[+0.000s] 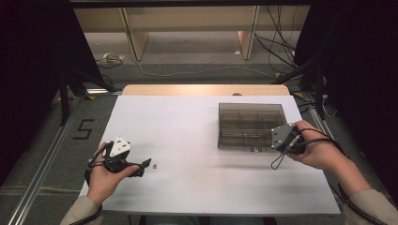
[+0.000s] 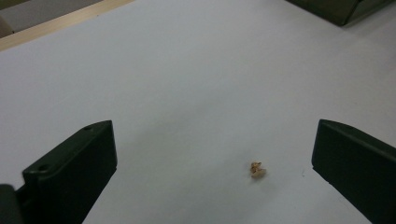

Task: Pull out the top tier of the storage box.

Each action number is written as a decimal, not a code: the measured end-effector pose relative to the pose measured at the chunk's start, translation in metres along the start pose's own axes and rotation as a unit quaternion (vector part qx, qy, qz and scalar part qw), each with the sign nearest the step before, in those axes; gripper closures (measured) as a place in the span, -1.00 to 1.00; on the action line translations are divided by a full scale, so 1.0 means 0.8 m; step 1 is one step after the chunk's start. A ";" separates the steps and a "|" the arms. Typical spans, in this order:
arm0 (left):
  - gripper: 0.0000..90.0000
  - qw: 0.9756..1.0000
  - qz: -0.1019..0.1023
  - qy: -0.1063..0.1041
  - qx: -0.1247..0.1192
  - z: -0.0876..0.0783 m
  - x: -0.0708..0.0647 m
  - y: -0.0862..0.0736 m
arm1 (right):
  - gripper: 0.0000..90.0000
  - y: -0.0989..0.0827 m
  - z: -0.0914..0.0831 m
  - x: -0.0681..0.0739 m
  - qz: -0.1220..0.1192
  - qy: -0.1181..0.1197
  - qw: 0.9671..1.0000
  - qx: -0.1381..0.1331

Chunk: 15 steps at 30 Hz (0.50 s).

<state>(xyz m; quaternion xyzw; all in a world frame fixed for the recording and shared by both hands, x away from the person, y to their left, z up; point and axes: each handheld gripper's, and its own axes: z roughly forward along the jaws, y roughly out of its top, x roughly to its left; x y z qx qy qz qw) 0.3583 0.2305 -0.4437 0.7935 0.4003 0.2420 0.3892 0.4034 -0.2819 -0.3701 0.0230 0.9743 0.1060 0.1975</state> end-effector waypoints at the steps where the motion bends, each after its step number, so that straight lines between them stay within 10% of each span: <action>1: -1.00 1.000 -0.001 0.000 0.000 0.000 0.000 0.000 | 0.96 0.000 0.000 0.000 0.001 0.000 1.000 0.002; 15: -1.00 1.000 0.000 0.000 0.000 0.000 0.000 0.000 | 0.96 0.000 -0.002 0.004 -0.002 0.004 1.000 0.000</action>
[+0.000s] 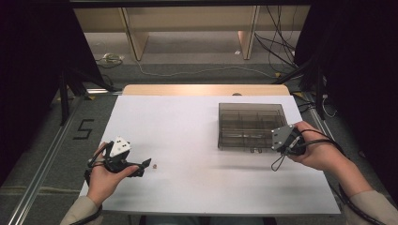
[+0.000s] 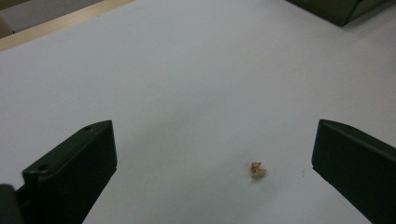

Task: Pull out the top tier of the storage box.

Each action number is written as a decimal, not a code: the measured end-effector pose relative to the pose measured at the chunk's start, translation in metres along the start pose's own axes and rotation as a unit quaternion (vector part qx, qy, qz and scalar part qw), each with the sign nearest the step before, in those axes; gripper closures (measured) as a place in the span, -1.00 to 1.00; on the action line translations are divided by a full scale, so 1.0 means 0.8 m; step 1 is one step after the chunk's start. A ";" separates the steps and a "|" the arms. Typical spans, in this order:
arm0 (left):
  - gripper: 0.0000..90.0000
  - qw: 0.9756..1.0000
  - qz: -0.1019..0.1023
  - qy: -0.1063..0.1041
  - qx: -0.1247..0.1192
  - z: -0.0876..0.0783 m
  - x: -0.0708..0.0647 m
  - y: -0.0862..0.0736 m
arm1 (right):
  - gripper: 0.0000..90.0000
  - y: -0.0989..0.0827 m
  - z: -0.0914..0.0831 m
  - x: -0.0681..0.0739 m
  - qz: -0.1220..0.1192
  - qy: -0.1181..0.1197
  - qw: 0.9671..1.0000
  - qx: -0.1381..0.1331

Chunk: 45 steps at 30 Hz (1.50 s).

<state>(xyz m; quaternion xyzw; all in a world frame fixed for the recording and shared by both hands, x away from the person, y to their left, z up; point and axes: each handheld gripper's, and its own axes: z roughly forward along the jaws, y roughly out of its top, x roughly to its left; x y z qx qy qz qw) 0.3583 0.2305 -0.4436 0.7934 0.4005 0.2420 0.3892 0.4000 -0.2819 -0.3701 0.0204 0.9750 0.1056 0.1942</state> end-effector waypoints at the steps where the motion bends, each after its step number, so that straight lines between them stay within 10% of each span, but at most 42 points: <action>1: -1.00 1.000 -0.001 0.000 0.000 0.000 0.000 0.000 | 0.96 0.000 0.000 0.000 -0.002 0.000 1.000 -0.003; 45: -1.00 1.000 0.001 0.001 0.000 0.000 0.000 0.000 | 0.97 0.001 -0.003 0.009 -0.006 0.008 1.000 -0.002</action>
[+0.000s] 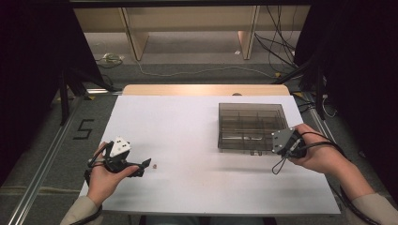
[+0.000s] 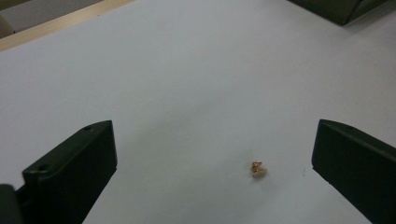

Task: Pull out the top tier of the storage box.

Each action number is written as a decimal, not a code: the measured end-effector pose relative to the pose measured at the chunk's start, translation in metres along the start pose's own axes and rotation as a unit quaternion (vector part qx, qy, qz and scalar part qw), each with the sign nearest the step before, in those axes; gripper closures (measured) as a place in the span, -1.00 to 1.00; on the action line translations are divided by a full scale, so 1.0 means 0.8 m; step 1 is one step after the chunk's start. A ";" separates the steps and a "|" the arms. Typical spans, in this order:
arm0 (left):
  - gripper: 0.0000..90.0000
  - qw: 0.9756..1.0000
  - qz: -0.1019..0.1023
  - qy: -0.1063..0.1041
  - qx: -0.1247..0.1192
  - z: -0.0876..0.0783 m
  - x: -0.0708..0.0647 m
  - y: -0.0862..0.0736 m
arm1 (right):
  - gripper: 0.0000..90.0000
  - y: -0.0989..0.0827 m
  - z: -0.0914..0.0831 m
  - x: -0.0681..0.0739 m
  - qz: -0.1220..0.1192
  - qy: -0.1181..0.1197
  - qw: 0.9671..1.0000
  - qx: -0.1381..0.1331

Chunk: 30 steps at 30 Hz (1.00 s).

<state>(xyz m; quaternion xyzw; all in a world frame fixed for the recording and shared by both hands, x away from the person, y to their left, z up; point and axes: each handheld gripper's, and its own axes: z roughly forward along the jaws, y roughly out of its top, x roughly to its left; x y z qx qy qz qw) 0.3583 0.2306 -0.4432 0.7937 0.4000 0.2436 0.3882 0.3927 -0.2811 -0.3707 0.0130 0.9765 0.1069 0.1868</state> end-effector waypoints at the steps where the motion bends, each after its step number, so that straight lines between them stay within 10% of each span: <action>1: -1.00 1.000 0.000 0.000 0.000 0.000 0.000 0.000 | 0.97 0.000 0.000 0.001 0.002 -0.001 1.000 0.002; 30: -1.00 1.000 0.000 0.000 0.000 0.000 0.000 0.000 | 0.97 0.000 -0.002 0.006 0.000 0.004 1.000 0.002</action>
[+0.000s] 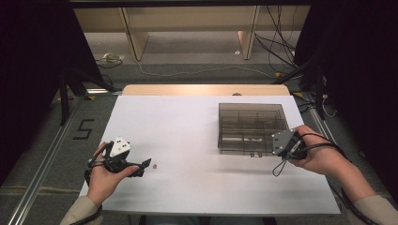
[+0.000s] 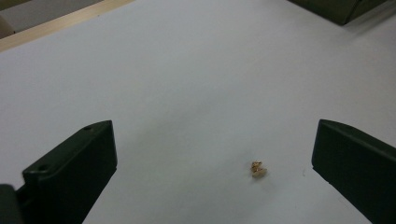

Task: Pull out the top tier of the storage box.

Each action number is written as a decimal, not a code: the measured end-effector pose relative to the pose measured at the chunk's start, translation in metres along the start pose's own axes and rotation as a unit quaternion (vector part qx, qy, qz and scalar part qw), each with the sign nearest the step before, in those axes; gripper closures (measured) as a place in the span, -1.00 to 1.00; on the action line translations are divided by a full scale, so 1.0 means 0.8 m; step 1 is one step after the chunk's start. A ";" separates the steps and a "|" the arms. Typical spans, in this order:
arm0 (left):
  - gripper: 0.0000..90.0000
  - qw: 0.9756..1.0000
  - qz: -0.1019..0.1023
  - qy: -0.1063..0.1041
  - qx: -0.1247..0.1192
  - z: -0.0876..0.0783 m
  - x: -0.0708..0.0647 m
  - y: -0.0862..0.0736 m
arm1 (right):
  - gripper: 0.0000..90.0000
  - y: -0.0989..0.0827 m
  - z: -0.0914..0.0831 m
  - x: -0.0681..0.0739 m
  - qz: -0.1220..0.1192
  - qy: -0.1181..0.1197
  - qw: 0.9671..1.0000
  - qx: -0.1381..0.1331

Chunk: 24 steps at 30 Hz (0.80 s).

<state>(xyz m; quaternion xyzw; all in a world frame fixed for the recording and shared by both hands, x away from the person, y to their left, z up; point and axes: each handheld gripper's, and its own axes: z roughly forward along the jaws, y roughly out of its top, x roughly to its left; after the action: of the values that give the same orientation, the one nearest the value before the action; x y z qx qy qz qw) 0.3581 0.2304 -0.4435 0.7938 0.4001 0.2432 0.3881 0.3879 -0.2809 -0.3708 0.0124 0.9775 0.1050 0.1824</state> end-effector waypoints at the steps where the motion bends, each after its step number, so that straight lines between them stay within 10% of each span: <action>1: -1.00 1.000 0.001 0.000 0.000 0.000 0.000 0.000 | 0.97 0.000 0.000 0.000 -0.001 -0.001 1.000 -0.001; 24: -1.00 1.000 0.001 0.000 0.001 0.000 0.000 0.000 | 0.97 -0.001 -0.001 0.005 -0.005 0.002 1.000 -0.004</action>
<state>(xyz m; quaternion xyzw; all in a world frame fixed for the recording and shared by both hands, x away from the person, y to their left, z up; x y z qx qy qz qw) 0.3584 0.2302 -0.4436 0.7943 0.3998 0.2431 0.3875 0.3840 -0.2817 -0.3715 0.0070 0.9775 0.1084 0.1810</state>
